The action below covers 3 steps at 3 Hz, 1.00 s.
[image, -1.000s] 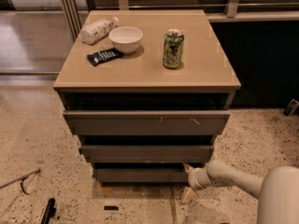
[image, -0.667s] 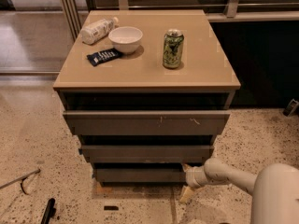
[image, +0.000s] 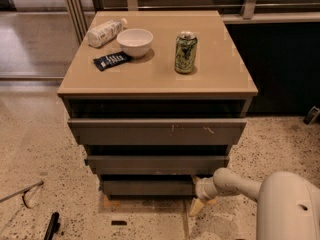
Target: Open bottom drawer
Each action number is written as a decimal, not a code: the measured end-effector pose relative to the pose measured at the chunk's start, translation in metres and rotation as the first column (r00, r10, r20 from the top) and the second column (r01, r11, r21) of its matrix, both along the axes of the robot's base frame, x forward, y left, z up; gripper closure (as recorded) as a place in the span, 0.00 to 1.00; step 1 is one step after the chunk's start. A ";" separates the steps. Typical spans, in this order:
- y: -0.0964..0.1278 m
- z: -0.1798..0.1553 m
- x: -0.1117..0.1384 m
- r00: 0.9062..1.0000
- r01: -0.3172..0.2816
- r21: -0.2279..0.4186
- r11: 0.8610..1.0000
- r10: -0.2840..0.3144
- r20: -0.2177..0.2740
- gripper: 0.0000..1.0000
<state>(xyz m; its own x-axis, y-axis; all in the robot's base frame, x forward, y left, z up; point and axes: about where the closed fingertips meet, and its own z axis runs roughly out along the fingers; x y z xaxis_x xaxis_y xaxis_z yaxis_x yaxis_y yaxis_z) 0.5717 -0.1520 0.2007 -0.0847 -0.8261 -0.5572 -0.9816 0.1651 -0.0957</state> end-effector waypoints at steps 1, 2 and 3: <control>0.000 -0.008 0.004 1.000 0.006 -0.007 1.000 -0.007 -0.010 0.00; 0.000 -0.015 0.008 1.000 0.013 -0.014 1.000 -0.013 -0.025 0.00; 0.000 -0.022 0.011 0.998 0.013 -0.013 1.000 -0.014 -0.057 0.00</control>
Offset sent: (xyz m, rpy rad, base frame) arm 0.0183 -0.0053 -0.0209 -0.0260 0.0379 -0.0262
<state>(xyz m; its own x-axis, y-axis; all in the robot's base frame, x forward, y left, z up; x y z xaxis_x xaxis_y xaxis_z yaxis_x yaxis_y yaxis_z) 0.5829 -0.1521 0.1789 -0.1275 -0.8316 -0.5405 -0.9832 0.1778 -0.0417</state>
